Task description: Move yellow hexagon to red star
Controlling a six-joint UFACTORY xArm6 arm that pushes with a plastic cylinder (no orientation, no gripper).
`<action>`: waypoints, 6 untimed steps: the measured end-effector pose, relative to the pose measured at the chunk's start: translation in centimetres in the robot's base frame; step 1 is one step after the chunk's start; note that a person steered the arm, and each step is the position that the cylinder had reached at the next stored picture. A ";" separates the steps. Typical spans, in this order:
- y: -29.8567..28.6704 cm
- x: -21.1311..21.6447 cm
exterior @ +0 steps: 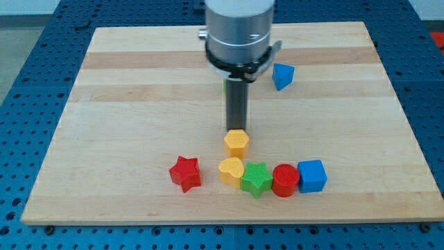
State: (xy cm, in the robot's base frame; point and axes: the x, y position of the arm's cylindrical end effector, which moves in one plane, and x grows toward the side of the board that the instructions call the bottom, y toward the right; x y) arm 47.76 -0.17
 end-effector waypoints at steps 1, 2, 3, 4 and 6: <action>0.4 0.2; 5.1 0.7; 8.6 2.3; 7.3 2.9; -1.7 2.9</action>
